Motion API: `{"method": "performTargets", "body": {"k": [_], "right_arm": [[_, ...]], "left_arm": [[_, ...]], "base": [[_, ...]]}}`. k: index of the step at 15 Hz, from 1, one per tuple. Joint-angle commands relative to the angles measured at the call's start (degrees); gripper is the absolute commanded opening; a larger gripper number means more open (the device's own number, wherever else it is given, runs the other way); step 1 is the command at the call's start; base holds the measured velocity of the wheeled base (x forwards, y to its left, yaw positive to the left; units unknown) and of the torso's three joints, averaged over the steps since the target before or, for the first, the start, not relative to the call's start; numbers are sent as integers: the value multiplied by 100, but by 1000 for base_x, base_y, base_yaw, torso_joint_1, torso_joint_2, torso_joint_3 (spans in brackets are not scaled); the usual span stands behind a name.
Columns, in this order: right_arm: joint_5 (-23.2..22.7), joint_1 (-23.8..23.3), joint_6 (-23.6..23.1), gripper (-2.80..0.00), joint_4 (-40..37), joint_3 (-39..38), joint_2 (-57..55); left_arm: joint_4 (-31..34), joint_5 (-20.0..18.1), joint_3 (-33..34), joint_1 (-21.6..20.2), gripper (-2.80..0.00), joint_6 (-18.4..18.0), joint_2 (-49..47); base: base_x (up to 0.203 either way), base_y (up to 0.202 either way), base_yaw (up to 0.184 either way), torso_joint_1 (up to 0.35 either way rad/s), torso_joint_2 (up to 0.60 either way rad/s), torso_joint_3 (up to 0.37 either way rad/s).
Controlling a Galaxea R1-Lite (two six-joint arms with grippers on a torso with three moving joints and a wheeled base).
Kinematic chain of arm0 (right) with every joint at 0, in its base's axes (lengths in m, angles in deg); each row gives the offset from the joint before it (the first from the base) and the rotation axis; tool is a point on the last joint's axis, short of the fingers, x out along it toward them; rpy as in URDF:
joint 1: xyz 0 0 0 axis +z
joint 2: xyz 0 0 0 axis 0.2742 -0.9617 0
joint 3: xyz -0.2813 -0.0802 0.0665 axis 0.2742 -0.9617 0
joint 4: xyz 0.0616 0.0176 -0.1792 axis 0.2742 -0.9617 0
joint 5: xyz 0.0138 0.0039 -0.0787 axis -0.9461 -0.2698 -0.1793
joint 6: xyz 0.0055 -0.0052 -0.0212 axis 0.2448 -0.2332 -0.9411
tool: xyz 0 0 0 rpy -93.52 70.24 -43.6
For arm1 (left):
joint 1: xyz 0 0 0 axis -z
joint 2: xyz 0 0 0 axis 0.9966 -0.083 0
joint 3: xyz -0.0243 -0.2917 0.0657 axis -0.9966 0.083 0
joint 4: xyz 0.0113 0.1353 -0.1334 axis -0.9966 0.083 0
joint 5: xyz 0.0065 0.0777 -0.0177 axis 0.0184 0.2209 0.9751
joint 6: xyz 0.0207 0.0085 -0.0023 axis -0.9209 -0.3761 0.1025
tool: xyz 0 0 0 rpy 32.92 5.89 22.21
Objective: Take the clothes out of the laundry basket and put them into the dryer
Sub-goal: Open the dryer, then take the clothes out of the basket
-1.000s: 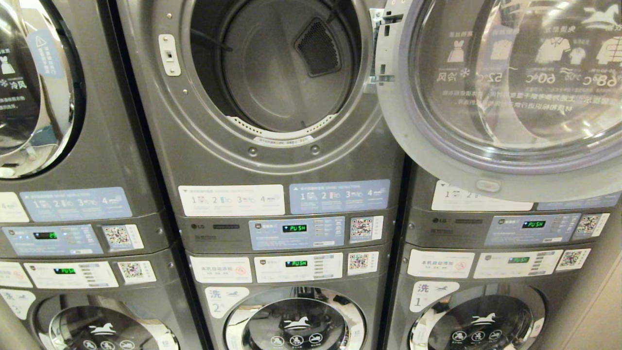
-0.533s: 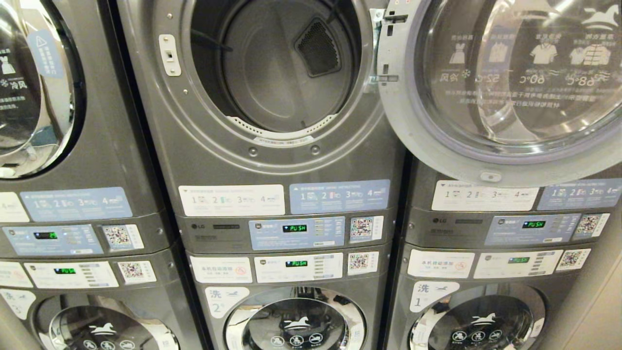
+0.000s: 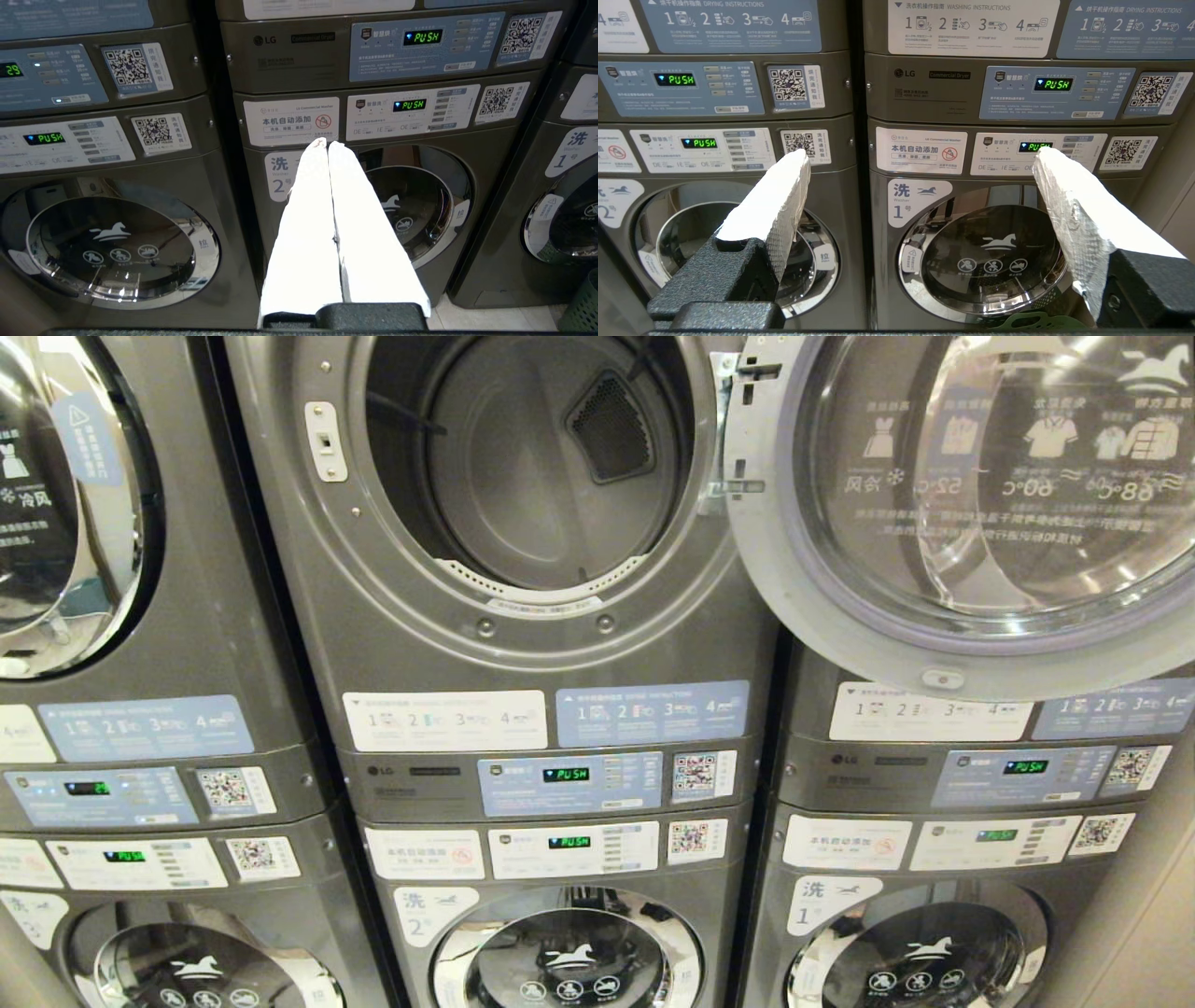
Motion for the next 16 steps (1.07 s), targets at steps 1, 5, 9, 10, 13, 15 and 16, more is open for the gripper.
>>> {"method": "performTargets", "body": {"k": [1,5,9,10,13,15,16], "right_arm": [[-4,1,-11,0,1,4,11],[-1,1,-2,0,1,4,11],[1,1,-20,0,1,4,11],[1,1,-20,0,1,4,11],[1,1,-11,0,1,-5,11],[-10,1,-81,0,1,-5,11],[-26,1,-79,0,10,-13,11]], "left_arm": [[-5,-2,3,4,-280,-2,180],[-14,-3,12,4,-280,-81,187],[-14,4,12,4,-280,-90,179],[-14,4,12,4,-280,-98,179],[-14,13,12,4,-280,-134,179],[-14,13,12,4,-280,-134,179],[-14,13,12,4,-280,-134,179]], "base": [[0,0,0,0,0,0],[0,0,0,0,0,0],[0,0,0,0,0,0],[0,0,0,0,0,0],[1,-20,0,-1,0,0],[1,-143,0,5,0,5],[0,-193,3,0,6,1]]}}
